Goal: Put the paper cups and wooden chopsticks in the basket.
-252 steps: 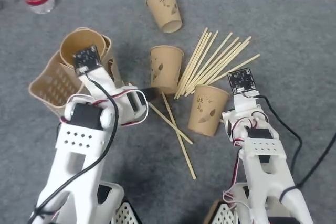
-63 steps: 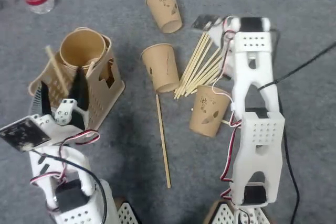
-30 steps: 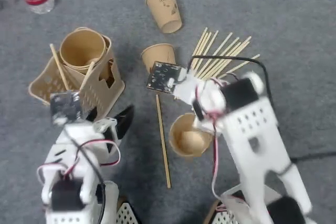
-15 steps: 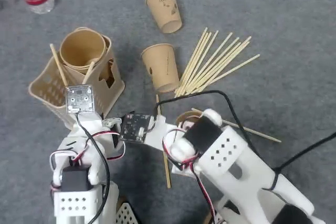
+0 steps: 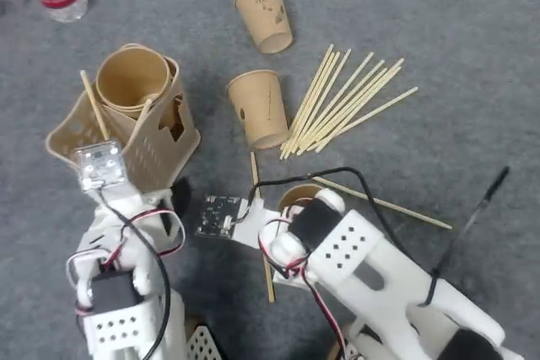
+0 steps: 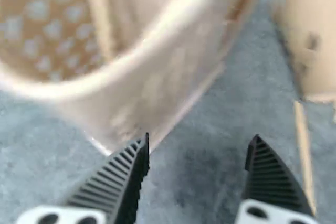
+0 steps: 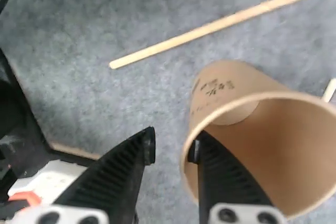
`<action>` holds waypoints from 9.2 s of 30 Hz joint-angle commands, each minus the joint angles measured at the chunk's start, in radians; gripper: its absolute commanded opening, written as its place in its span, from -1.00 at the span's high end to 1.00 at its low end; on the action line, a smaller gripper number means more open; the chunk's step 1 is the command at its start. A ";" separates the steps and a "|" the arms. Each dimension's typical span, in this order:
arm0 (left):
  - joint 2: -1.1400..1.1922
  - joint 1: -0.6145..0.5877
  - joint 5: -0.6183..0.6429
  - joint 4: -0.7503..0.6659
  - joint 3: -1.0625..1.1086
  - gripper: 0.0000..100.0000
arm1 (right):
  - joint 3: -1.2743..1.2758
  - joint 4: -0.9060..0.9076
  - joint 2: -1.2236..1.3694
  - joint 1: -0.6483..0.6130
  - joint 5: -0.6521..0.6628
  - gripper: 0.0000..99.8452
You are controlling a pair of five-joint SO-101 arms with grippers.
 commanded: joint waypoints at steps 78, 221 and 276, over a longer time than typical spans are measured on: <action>-0.276 0.035 0.008 -0.002 0.163 0.45 | -1.626 -0.254 0.917 0.202 0.018 0.59; 1.602 0.647 0.109 0.069 -1.047 0.98 | 0.029 -0.456 0.028 1.041 0.776 0.99; 0.377 -0.219 0.048 -0.738 -0.447 0.98 | -0.703 -0.133 -0.305 0.325 -0.114 0.99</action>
